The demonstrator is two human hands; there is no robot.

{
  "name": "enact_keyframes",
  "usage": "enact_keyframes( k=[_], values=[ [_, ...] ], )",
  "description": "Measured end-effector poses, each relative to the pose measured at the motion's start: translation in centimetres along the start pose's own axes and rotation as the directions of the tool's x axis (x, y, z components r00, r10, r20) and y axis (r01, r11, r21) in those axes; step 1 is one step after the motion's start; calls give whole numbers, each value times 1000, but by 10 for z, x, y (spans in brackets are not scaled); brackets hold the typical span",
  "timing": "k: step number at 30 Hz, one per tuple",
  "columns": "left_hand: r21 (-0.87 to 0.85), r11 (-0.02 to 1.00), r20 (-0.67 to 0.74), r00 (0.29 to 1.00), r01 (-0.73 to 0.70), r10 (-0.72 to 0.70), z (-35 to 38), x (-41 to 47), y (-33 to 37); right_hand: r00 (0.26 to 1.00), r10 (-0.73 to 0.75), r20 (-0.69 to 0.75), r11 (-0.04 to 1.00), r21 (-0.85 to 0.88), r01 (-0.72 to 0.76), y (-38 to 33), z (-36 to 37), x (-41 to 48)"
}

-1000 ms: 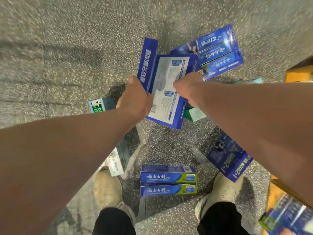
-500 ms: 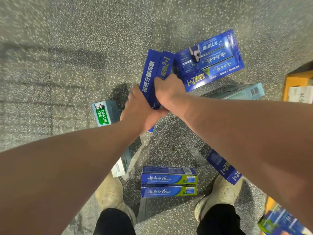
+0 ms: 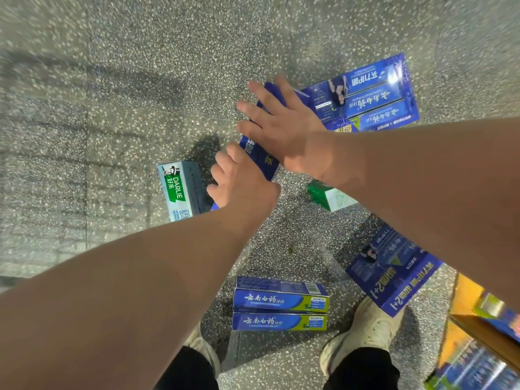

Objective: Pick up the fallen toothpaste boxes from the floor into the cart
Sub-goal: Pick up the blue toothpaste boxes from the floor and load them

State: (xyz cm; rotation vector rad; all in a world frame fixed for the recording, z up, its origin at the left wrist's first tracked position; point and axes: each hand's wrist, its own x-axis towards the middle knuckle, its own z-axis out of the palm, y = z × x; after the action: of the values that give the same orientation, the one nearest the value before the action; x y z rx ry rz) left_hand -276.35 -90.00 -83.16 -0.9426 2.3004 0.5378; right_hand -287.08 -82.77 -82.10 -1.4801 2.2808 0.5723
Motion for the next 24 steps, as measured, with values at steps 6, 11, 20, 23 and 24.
enact_keyframes(
  k=[6, 11, 20, 23, 24],
  values=[
    [17, 996, 19, 996, -86, 86, -6, 2, -9, 993, -116, 14, 990, -76, 117, 4, -5, 6],
    [102, 972, 69, 976, -213, 206, -47, -35, -11, 992, -60, 111, 996, -57, 67, 4, -44, -29],
    [297, 793, 185, 847, -532, 499, -273, -182, 20, 973, 119, 197, 976, 157, -151, 38, -276, -176],
    [340, 726, 134, 795, -597, 591, -372, -253, 23, 967, 212, 144, 953, 188, -237, 40, -388, -237],
    [362, 704, 104, 777, -611, 621, -405, -276, 22, 966, 239, 102, 950, 183, -254, 40, -424, -257]
  ],
)
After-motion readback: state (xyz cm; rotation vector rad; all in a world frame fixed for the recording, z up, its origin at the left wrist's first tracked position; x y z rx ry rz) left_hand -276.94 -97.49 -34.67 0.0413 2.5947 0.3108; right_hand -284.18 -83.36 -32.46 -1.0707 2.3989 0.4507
